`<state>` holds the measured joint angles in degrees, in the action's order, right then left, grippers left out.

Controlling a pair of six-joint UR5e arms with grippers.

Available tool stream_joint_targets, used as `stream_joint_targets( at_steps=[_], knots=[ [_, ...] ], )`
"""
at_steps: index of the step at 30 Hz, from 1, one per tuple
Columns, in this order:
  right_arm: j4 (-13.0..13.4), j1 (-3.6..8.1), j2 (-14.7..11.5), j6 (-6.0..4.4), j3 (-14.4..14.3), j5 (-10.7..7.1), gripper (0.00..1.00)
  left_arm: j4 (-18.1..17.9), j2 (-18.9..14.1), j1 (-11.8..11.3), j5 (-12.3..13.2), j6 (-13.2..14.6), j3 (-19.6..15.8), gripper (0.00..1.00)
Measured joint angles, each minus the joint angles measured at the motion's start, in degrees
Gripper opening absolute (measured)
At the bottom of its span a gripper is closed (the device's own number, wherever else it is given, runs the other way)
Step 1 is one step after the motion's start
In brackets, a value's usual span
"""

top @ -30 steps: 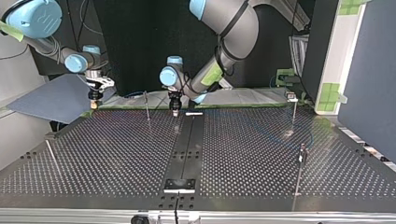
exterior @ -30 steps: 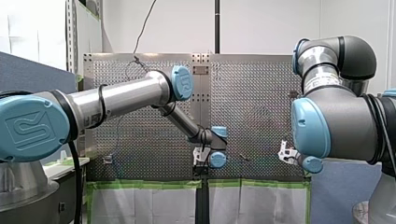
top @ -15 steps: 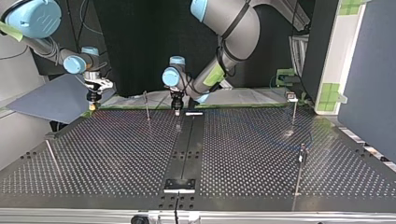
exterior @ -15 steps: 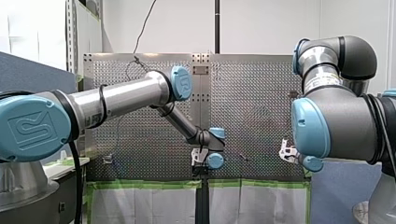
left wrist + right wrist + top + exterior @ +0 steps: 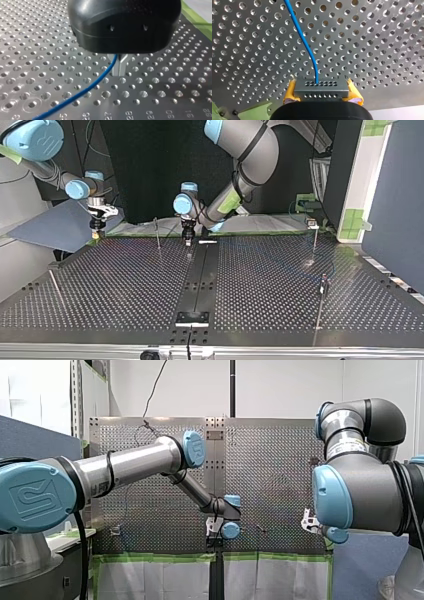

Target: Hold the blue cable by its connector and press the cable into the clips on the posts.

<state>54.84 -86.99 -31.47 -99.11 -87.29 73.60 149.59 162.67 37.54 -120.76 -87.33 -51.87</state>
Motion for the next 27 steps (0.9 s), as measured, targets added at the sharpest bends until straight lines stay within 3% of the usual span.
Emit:
stream_joint_targets(
  at_steps=[1, 2, 3, 4, 5, 6, 8, 9, 10, 11, 22, 27],
  knots=[
    [0.0, 0.0, 0.0, -0.01, 0.0, -0.06, 0.0, 0.0, 0.0, 0.0, 0.0, 0.0, 0.0, 0.0],
    [0.0, 0.01, 0.0, -0.01, 0.0, -0.1, 0.0, 0.0, 0.0, 0.0, 0.0, 0.0, -0.1, 0.11],
    [0.0, 0.02, 0.0, -0.01, 0.0, -0.14, 0.0, 0.0, 0.0, 0.0, 0.1, 0.0, -0.2, 0.11],
    [0.0, 0.02, 0.0, -0.01, 0.0, -0.16, 0.0, 0.0, 0.0, 0.0, 0.1, 0.0, -0.3, 0.25],
    [0.0, 0.02, 0.0, -0.01, 0.0, -0.17, 0.0, 0.0, 0.0, 0.1, 0.2, 0.0, -0.5, 0.47],
    [0.0, 0.02, 0.0, -0.02, 0.0, -0.18, 0.0, -0.1, 0.0, 0.1, 0.2, 0.0, -0.7, 0.47],
    [-0.1, 0.04, 0.0, -0.02, 0.0, -0.19, 0.0, -0.3, 0.0, 0.3, 0.2, 0.0, -1.1, 0.73],
    [-0.1, 0.04, 0.0, -0.02, 0.0, -0.2, 0.0, -0.5, 0.0, 0.4, 0.1, 0.0, -1.4, 0.73],
    [-0.1, 0.05, 0.0, -0.03, 0.0, -0.21, 0.0, -0.5, 0.0, 0.5, 0.1, 0.0, -1.6, 0.89],
    [-0.1, 0.05, 0.0, -0.03, 0.0, -0.21, 0.0, -0.6, 0.0, 0.7, 0.2, 0.1, -1.9, 0.96],
    [-0.8, 0.02, 0.1, 0.0, 0.0, -0.29, 0.0, 2.7, -0.4, 2.5, 3.4, 2.4, -4.2, 1.0],
    [-1.3, 0.02, 0.1, 0.02, 0.0, -0.87, 0.0, 3.6, -2.3, 4.0, 5.7, 2.2, -6.3, 1.0]
  ],
)
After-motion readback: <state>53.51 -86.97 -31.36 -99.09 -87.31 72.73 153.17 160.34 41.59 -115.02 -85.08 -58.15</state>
